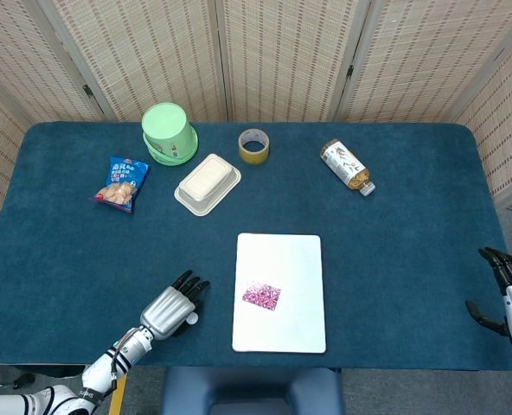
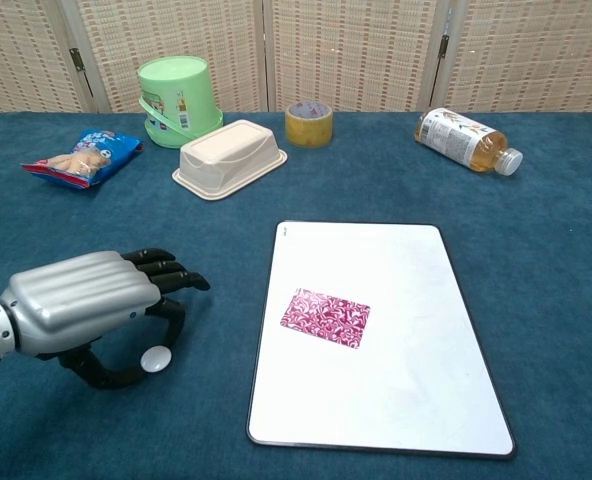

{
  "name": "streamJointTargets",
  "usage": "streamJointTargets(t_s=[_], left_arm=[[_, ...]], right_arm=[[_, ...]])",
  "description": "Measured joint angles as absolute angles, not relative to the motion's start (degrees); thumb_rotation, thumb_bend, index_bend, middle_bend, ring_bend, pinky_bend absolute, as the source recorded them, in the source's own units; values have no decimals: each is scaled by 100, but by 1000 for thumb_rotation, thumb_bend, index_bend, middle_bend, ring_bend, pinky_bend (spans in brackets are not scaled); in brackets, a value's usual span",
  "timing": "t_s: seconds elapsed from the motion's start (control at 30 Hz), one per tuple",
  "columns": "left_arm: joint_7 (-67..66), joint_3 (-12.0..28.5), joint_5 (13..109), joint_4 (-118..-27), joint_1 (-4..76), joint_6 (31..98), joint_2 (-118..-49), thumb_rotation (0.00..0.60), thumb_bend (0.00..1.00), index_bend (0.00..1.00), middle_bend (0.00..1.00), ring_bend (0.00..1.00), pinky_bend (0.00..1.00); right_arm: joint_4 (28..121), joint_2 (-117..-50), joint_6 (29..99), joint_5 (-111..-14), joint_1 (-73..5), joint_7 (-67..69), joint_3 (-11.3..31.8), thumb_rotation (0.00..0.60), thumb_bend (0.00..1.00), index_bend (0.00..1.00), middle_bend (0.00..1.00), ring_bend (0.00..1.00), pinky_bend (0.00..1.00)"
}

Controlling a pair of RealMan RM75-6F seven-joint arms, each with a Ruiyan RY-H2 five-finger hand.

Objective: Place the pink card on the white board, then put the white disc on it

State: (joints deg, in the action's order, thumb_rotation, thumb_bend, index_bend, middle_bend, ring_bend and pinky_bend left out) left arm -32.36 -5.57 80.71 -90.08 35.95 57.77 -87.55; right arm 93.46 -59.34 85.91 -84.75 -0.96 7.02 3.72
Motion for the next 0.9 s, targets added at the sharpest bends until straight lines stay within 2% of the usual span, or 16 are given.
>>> streamJointTargets(t_s=[0.4,0.6,0.9], left_arm=[[-3069,-394,8195,-9107,3649,5708,-8733,600,427,500,127,119,0],[-3118,-91,8220,-9211,3854,5628,-8808,600,427,499,127,119,0],[-3406,464,7825,-9049,4332,5249,-9286,600,425,498,128,119,0]], right_arm=[[9386,-5912,8614,-8481,-89,664,374,600,292,119,156,123,114],[9387,-5913,8604,-8477,-96,662,379,600,292,119,156,122,114],[9344,-5908,8602,-8408,-68,704,383,600,292,118,156,122,114]])
